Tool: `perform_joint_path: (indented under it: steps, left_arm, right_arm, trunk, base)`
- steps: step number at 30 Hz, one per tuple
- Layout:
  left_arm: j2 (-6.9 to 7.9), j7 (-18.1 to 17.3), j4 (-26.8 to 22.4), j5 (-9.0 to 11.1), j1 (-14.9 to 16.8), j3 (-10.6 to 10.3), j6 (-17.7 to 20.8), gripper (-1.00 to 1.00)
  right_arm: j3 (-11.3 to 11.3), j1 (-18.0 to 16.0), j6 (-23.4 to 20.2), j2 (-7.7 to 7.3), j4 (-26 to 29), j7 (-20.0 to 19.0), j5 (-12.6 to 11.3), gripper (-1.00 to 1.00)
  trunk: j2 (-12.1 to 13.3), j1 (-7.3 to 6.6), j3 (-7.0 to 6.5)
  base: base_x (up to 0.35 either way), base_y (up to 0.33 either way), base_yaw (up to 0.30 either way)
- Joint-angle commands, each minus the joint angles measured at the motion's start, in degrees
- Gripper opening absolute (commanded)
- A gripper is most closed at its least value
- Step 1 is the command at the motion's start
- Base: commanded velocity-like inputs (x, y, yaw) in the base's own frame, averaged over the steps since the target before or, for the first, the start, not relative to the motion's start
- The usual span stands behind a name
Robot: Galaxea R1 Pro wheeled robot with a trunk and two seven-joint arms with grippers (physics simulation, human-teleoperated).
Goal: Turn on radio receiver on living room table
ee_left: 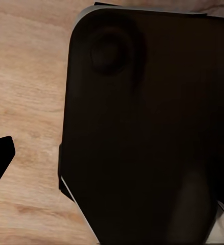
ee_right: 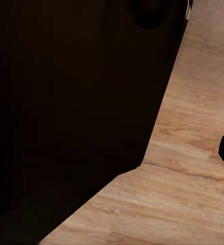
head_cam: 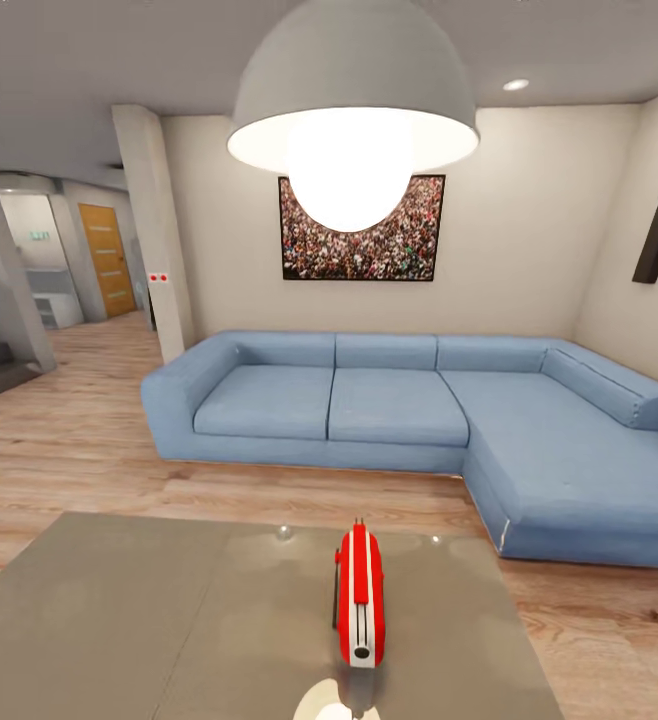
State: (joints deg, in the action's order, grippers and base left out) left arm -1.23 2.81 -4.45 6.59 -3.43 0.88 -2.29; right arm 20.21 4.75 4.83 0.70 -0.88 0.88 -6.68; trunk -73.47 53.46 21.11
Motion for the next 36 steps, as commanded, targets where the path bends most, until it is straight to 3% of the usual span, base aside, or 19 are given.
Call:
perform_joint_path:
  steps: [1,17,36]
  left_arm:
    - [0.0,0.0,-0.01,0.0,0.0,0.0,0.0,1.0]
    - [0.0,0.0,-0.03,0.0,0.0,0.0,0.0,1.0]
    - [0.0,0.0,-0.03,0.0,0.0,0.0,0.0,1.0]
  right_arm:
    - [0.0,0.0,0.0,0.02,0.0,0.0,0.0,1.0]
    - [0.0,0.0,0.07,0.15,0.0,0.26,0.05,1.0]
    - [0.0,0.0,0.09,0.02,0.0,0.26,0.09,1.0]
  trunk:
    - [0.41,-0.23,-0.19]
    - [6.83,-3.74,-2.99]
    - [14.45,-7.91,-4.88]
  base:
    - [0.0,0.0,0.0]
    - [0.0,0.0,-0.003]
    - [0.0,0.0,-0.088]
